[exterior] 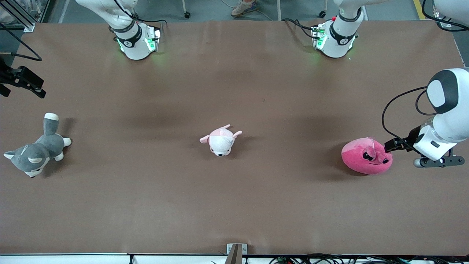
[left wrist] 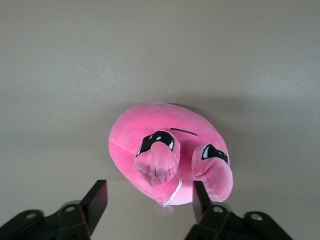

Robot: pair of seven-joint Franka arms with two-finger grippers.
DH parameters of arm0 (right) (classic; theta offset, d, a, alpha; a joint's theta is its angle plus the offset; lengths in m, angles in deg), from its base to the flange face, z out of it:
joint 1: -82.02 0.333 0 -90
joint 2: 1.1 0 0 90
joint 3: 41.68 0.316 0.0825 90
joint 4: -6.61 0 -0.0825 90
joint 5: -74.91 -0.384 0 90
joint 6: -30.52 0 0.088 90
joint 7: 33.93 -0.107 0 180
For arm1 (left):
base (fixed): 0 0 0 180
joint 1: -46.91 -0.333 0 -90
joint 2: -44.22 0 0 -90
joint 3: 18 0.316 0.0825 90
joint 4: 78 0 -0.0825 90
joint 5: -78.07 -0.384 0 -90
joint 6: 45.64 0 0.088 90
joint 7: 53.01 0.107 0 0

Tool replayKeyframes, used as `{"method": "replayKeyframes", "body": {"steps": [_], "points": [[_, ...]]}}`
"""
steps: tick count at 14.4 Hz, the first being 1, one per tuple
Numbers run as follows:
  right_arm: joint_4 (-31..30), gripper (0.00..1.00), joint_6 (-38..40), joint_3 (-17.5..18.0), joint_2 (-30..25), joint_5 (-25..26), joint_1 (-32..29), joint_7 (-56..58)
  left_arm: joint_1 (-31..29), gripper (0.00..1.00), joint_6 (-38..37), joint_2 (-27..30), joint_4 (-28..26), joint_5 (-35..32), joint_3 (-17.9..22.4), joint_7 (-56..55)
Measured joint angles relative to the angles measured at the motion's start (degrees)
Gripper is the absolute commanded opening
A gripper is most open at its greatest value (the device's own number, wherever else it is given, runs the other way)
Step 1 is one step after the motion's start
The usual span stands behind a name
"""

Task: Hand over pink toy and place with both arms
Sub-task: 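Lower the left gripper and close it on the pink plush's eye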

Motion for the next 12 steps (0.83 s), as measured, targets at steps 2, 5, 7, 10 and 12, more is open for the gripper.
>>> {"method": "replayKeyframes", "body": {"steps": [2,5,7,10,12], "points": [[0.0,1.00,0.6,0.0,0.0,0.0,0.0,0.0,-0.6,0.69,0.7,-0.6,-0.1,0.0,0.0,0.0],[0.0,1.00,0.7,0.0,0.0,-0.1,0.1,0.0,-0.8,0.66,2.5,-1.8,-0.1,0.0,-0.1,0.0],[0.0,1.00,0.7,0.0,0.0,-0.6,0.1,0.0,-0.8,0.65,3.5,-2.3,-0.1,0.0,-0.2,-0.1],[0.0,1.00,0.7,0.0,0.0,-0.7,0.1,0.0,-0.8,0.63,3.8,-2.5,-0.1,0.1,-0.5,-0.1],[0.0,1.00,0.7,-0.1,0.0,-0.7,0.1,0.0,-0.6,0.62,3.8,-2.5,-0.1,0.9,-0.7,-0.1]]}}
